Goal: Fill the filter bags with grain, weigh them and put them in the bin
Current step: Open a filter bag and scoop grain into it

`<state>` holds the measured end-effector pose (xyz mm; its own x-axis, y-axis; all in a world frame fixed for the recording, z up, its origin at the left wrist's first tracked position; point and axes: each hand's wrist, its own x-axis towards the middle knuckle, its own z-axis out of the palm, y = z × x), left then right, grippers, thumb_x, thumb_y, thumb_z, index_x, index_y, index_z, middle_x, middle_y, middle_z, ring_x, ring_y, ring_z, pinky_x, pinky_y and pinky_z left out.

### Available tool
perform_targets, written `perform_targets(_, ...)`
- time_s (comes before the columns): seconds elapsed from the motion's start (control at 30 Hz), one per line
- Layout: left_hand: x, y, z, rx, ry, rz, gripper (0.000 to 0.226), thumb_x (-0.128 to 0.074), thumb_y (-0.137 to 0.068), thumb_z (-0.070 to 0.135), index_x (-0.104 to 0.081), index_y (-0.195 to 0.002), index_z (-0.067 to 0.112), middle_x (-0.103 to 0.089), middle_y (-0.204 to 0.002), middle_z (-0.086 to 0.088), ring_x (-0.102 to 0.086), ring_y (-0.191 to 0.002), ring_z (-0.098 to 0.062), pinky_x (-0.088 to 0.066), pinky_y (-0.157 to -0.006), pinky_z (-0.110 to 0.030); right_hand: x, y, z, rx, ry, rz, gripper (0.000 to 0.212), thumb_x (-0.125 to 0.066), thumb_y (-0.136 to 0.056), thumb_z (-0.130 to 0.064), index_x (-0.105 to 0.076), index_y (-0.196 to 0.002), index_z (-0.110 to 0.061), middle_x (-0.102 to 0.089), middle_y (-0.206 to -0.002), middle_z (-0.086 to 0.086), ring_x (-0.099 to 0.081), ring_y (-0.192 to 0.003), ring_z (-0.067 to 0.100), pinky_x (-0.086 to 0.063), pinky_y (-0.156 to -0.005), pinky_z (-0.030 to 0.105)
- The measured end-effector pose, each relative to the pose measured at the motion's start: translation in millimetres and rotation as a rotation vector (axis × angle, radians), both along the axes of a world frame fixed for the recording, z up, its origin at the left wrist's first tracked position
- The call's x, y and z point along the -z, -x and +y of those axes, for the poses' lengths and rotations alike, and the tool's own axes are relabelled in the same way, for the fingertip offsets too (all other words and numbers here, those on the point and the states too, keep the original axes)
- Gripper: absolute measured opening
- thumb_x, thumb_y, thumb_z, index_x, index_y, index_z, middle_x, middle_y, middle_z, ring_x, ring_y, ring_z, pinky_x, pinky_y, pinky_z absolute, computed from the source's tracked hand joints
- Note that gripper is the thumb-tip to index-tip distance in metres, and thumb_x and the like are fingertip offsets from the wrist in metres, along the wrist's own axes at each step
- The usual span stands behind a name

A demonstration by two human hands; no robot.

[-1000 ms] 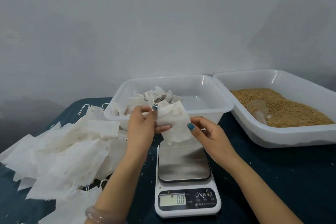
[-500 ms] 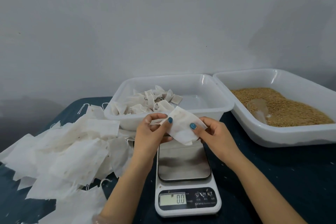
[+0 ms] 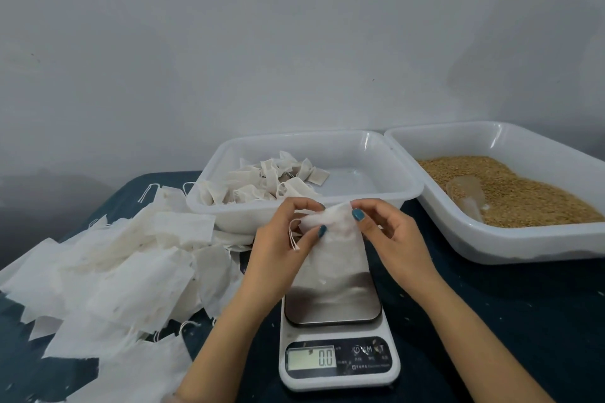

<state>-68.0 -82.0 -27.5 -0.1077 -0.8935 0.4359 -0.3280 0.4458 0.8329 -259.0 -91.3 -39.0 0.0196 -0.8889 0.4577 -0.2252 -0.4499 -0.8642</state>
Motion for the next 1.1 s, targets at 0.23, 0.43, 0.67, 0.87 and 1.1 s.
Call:
perform_targets(0.23, -0.6, 2.8, 4.5, -0.065, 0.108, -0.134, 0.030, -0.072, -0.089, 0.016, -0.056, -0.099, 0.041, -0.068, -0.086, 0.009, -0.060, -0.070, -0.008, -0.047, -0.062, -0.019, -2.9, 0.6, 2.6, 0.057, 0.069, -0.015, 0.012, -0.065, -0.093, -0.019, -0.070, -0.092, -0.030, -0.070, -0.089, -0.019, -0.063, -0.081, -0.001, -0.049, -0.067, 0.011)
perform_targets(0.43, -3.1, -1.3, 5.1, -0.001, 0.177, -0.199, 0.018, -0.072, -0.089, 0.014, -0.064, -0.093, 0.030, -0.066, -0.085, 0.019, -0.058, -0.069, -0.006, -0.042, -0.063, -0.011, -3.8, 0.8, 3.3, 0.069, 0.051, -0.018, 0.009, -0.067, -0.092, -0.019, -0.071, -0.092, -0.027, -0.070, -0.087, -0.018, -0.063, -0.082, 0.002, -0.050, -0.066, 0.013)
perform_targets(0.67, -5.1, -4.4, 4.0, 0.054, 0.286, -0.283, 0.012, -0.062, -0.095, 0.028, -0.068, -0.094, 0.018, -0.064, -0.087, 0.012, -0.058, -0.078, -0.011, -0.046, -0.068, -0.021, -6.3, 2.3, 4.0, 0.059, 0.041, -0.060, 0.010, -0.067, -0.090, -0.021, -0.071, -0.092, -0.030, -0.071, -0.087, -0.017, -0.063, -0.080, 0.002, -0.052, -0.067, 0.016)
perform_targets(0.87, -5.0, -6.2, 5.3, 0.060, 0.290, -0.257, 0.013, -0.058, -0.095, 0.026, -0.070, -0.097, 0.020, -0.065, -0.099, 0.012, -0.062, -0.090, -0.013, -0.050, -0.073, -0.032, -7.7, -3.9, 8.5, -0.025, 0.048, -0.048, 0.014, -0.070, -0.079, -0.032, -0.075, -0.092, -0.031, -0.074, -0.090, -0.013, -0.067, -0.081, 0.002, -0.054, -0.068, 0.017)
perform_targets(1.1, -5.3, -6.5, 4.7, 0.068, 0.316, -0.294, 0.016, -0.053, -0.097, 0.014, -0.068, -0.101, 0.013, -0.065, -0.101, 0.008, -0.061, -0.096, -0.008, -0.051, -0.080, -0.032, -5.6, -3.7, 10.3, -0.032, 0.179, 0.160, 0.048, -0.067, -0.090, -0.002, -0.060, -0.111, -0.045, -0.062, -0.095, -0.015, -0.062, -0.082, 0.008, -0.052, -0.067, 0.014)
